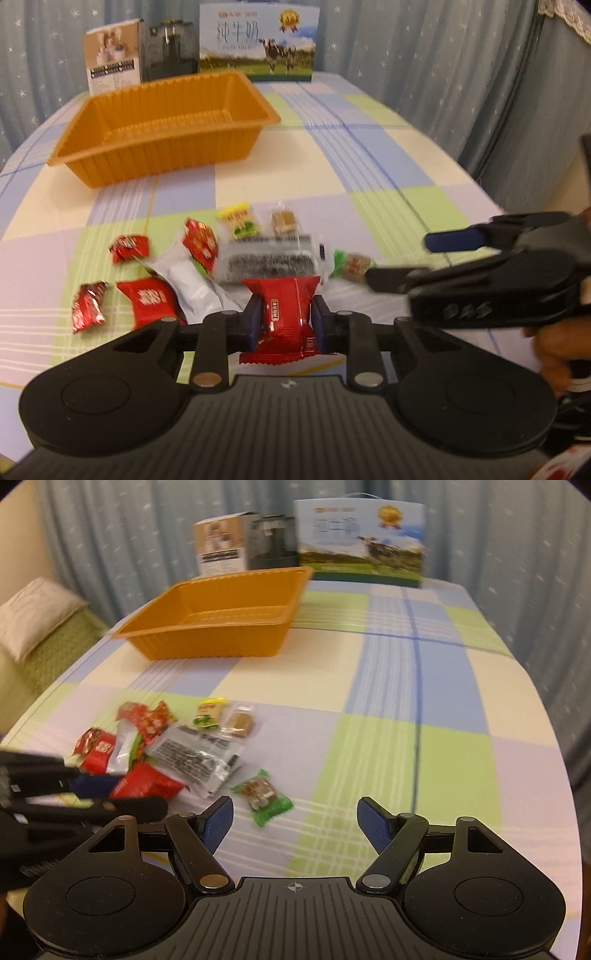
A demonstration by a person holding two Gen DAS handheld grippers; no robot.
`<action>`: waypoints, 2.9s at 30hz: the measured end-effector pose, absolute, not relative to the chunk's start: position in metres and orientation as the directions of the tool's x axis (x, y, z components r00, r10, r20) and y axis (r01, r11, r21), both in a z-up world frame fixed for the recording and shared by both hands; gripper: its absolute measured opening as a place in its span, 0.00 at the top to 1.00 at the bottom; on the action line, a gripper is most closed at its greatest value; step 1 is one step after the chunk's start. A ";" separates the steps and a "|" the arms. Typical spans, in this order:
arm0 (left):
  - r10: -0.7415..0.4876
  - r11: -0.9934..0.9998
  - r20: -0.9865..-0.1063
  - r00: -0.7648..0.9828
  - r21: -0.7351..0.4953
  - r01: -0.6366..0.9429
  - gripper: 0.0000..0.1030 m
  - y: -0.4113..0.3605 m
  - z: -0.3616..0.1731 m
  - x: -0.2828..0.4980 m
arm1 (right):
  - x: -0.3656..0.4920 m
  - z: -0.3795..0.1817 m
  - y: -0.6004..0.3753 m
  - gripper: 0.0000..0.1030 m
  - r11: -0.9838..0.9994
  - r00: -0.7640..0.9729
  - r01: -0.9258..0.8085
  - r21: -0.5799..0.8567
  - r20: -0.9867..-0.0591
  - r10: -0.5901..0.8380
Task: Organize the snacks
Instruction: 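Grasp a red candy packet with the left tool while the right tool grasps a green-wrapped candy, then carry both candies over the orange tray and open both tools to drop them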
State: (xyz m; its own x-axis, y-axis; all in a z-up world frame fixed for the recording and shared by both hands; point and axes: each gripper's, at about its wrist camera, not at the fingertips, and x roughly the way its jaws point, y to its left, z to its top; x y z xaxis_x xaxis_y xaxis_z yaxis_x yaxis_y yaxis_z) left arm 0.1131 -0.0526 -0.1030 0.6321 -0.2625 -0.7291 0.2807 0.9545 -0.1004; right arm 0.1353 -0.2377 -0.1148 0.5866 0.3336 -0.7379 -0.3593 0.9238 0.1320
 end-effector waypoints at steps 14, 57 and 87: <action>-0.252 0.966 -0.691 0.677 -0.141 0.215 0.76 -0.021 -0.082 0.110 | 0.146 -0.132 -0.207 0.75 0.864 0.545 -0.502 0.034 -0.764 0.346; -0.112 0.989 -0.594 0.797 -0.142 0.033 0.76 0.069 -0.058 0.308 | 0.337 -0.071 -0.143 0.80 0.913 0.704 -0.352 0.207 -0.585 0.404; -0.024 0.994 -0.571 0.821 -0.100 -0.041 0.48 0.087 -0.051 0.294 | 0.332 -0.056 -0.169 0.34 0.908 0.780 -0.313 0.279 -0.469 0.413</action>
